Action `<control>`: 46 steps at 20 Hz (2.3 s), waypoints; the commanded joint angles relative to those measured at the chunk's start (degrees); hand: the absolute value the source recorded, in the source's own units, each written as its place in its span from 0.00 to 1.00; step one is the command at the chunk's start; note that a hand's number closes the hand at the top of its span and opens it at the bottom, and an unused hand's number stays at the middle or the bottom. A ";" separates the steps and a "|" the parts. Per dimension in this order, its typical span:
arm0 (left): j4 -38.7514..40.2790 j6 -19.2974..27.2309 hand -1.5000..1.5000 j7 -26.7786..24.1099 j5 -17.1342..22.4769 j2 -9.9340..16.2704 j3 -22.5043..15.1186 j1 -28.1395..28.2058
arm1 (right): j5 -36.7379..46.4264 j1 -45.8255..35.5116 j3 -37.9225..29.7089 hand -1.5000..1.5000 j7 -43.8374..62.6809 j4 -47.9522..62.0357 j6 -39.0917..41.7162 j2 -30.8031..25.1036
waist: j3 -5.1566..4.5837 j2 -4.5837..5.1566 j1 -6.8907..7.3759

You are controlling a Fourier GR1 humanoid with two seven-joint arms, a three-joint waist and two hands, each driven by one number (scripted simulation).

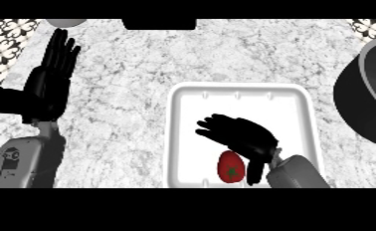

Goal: Pick the tomato from the tray and place it in the pot

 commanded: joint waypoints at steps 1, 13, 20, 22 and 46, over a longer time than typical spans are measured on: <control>-2.37 0.78 0.50 -0.74 -1.81 -1.97 -1.53 2.57 | 1.15 2.04 -0.28 0.00 -3.25 1.78 -0.78 0.11 | 0.23 0.17 0.01; -0.26 0.69 0.50 -0.26 -1.78 -1.20 0.19 -0.33 | 7.26 -1.77 3.52 1.00 -11.42 9.35 -10.39 5.09 | 0.25 0.25 0.13; 1.60 2.42 0.50 -1.62 -3.47 -2.82 -0.52 -1.66 | 8.87 4.53 1.64 1.00 -6.03 -7.65 -9.92 2.33 | 0.22 0.08 -0.77; -0.37 -1.87 0.50 0.76 0.30 0.95 2.36 0.36 | 7.61 7.25 -0.18 1.00 -5.65 -11.38 -9.66 1.06 | 0.22 0.03 -0.50; -2.63 -1.14 0.50 0.49 -0.16 -0.54 1.80 2.70 | 21.16 22.48 -10.51 1.00 44.24 -61.03 -15.01 9.80 | 0.25 0.09 -0.37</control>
